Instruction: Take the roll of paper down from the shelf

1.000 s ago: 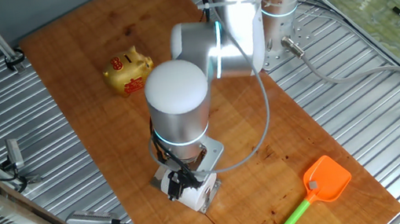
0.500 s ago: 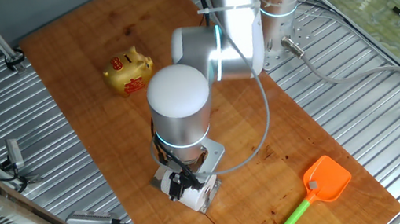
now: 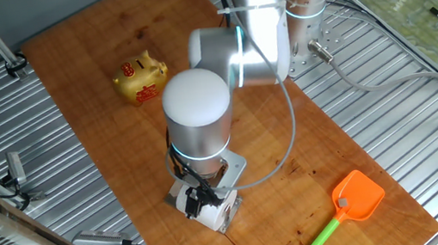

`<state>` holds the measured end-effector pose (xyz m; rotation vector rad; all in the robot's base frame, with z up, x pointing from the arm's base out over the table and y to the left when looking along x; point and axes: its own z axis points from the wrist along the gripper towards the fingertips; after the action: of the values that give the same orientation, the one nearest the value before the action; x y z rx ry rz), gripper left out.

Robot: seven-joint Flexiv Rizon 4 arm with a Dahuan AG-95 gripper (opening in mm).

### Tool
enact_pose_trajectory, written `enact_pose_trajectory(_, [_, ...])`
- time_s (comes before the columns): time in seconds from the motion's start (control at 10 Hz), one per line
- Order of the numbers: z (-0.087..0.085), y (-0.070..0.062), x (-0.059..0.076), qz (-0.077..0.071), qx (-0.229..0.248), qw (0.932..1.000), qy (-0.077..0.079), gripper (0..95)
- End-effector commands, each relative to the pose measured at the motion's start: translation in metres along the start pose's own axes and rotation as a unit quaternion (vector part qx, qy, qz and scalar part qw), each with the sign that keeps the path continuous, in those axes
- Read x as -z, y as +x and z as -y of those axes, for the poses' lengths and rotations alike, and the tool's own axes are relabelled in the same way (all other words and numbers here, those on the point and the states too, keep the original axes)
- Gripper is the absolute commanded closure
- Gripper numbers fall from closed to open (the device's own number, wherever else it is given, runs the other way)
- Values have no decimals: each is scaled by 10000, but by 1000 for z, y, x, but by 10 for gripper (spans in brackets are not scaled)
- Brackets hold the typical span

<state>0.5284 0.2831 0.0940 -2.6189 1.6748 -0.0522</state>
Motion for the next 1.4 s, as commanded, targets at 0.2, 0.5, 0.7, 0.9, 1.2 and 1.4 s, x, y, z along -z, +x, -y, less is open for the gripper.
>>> enact_pose_trajectory(0.2, [0, 0, 0, -12, 2, 10000, 5, 0])
enact_pose_trajectory(0.5, [-2, 0, -1, -32, -9, 10000, 11, 0])
enact_pose_trajectory(0.7, [-1, -1, -2, -40, -32, 10000, -7, 0])
enact_pose_trajectory(0.9, [-1, -2, -2, -25, -50, 10000, -1, 0])
enact_pose_trajectory(1.2, [-1, -2, -3, -36, -110, 9999, -5, 0])
enact_pose_trajectory(1.4, [-1, -2, -3, -9, -128, 9999, 10, 0])
